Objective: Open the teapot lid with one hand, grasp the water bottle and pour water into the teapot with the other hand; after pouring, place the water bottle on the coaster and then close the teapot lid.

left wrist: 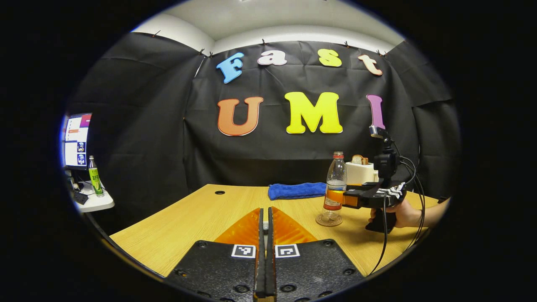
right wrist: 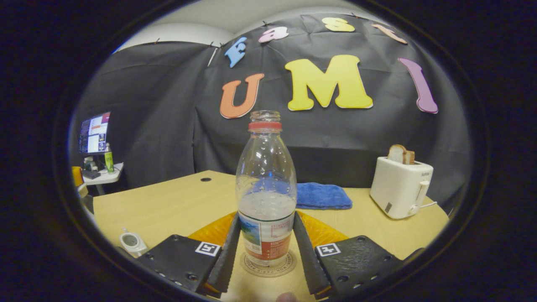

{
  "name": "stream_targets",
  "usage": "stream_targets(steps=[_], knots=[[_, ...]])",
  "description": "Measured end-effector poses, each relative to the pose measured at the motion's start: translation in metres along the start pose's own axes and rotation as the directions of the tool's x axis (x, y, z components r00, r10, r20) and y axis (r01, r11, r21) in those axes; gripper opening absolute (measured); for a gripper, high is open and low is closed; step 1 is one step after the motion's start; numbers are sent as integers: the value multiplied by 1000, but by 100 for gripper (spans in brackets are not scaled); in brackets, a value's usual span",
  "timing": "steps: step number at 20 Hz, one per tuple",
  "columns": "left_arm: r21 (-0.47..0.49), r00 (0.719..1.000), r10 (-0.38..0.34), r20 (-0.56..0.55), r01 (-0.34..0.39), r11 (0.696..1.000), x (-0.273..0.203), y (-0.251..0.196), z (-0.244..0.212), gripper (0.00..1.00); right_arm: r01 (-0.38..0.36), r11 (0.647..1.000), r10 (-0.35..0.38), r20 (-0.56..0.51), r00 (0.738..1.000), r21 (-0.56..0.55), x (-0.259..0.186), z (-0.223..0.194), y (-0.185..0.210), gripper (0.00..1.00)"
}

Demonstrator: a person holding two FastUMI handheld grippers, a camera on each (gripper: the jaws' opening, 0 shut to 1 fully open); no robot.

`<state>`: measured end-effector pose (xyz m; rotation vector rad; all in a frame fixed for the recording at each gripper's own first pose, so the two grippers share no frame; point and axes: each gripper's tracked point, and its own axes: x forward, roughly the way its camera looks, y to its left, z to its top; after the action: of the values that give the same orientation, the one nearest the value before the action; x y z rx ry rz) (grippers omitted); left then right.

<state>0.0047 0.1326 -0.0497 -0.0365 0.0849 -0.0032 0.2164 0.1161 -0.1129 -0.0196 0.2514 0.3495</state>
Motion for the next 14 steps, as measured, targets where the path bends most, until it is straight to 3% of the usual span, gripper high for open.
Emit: stream_targets(steps=[9, 14], knots=[[7, 1000, 11, -23, -11, 1000, 4, 3, -8, 3, 9, 1000, -8, -20, 1000, 18, 8, -13, -7, 70], [9, 1000, 9, -24, -8, 1000, 4, 1, -9, 3, 13, 1000, -13, -29, 999, -4, 7, -18, -5, 79]])
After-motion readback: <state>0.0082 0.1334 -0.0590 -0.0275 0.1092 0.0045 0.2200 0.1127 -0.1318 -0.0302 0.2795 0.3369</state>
